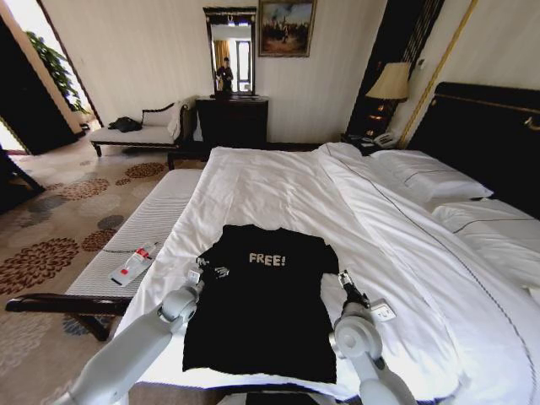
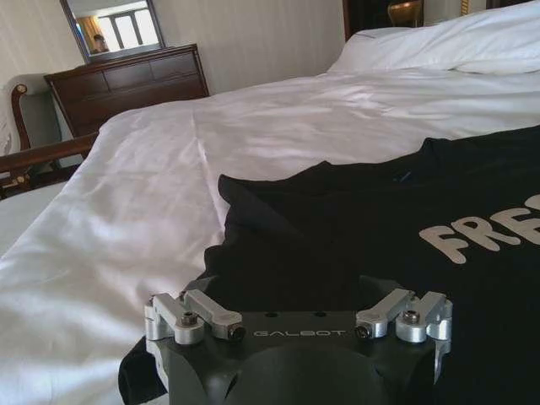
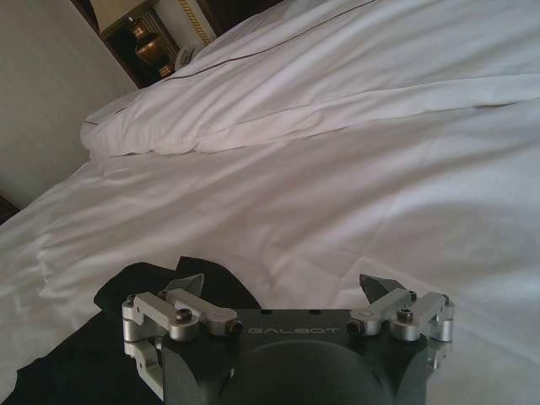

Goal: Fold the clothes on the bed.

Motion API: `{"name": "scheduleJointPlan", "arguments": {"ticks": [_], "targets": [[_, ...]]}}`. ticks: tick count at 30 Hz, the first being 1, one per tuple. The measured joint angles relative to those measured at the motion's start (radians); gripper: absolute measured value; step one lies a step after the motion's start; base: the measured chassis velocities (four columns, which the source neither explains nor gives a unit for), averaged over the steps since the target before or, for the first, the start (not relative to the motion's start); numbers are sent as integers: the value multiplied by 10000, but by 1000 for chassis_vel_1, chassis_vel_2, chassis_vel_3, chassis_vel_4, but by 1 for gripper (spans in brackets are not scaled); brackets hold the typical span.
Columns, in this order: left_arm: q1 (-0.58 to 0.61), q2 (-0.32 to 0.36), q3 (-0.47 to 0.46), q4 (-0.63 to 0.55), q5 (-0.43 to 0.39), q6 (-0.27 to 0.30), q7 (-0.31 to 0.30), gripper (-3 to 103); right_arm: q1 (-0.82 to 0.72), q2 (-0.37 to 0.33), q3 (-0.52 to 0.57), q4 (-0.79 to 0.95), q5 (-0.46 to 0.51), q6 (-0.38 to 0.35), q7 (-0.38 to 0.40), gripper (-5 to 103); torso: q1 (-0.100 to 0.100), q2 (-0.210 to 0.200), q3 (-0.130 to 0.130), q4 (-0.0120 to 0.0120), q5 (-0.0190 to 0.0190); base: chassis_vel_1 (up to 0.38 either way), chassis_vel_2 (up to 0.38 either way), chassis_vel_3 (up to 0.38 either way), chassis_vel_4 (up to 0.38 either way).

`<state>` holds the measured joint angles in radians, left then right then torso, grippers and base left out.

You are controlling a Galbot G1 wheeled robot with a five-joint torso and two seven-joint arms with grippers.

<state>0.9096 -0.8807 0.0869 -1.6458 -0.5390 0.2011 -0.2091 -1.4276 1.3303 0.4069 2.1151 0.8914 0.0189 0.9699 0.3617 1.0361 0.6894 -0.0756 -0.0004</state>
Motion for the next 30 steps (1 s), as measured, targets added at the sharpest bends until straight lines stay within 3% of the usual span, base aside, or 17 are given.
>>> {"name": "scheduleJointPlan", "arguments": {"ticks": [1,5,8,13,14,18,20,24,30], "targets": [[0,0,0,0,0,0,0,97,0,0,0,0,0,0,0,100,0,0,0,0,0,0,0,0,0],[-170,-7,199,54,-130,178,-77,76,-29,6,38,6,1,13,24,100,0,0,0,0,-1,0,0,0,0],[-205,-7,260,68,-174,250,-81,71,-53,-2,68,19,1,16,30,100,-1,1,0,0,-1,0,0,0,0],[-186,-114,229,126,-180,277,-90,49,-124,-15,122,50,-8,42,47,100,0,2,0,-1,-2,0,0,0,0],[-186,-114,229,126,-180,277,-90,49,-124,-15,122,50,-8,42,47,100,0,2,0,-1,-2,0,0,0,0],[-80,-269,-70,164,-216,278,-158,28,-178,-29,136,71,-24,79,52,100,0,2,0,0,-2,0,0,0,0],[-70,-295,-134,173,-231,278,-163,28,-178,-32,136,75,-25,83,52,100,0,2,0,0,-2,0,0,0,0],[-53,-393,-531,228,-360,278,-173,6,-163,-43,122,78,-30,93,54,100,0,2,0,0,-2,0,0,0,0],[-96,-523,-1079,429,-530,251,-196,0,-169,-46,116,47,-48,121,54,100,0,2,0,-1,-2,0,0,0,0]]}}
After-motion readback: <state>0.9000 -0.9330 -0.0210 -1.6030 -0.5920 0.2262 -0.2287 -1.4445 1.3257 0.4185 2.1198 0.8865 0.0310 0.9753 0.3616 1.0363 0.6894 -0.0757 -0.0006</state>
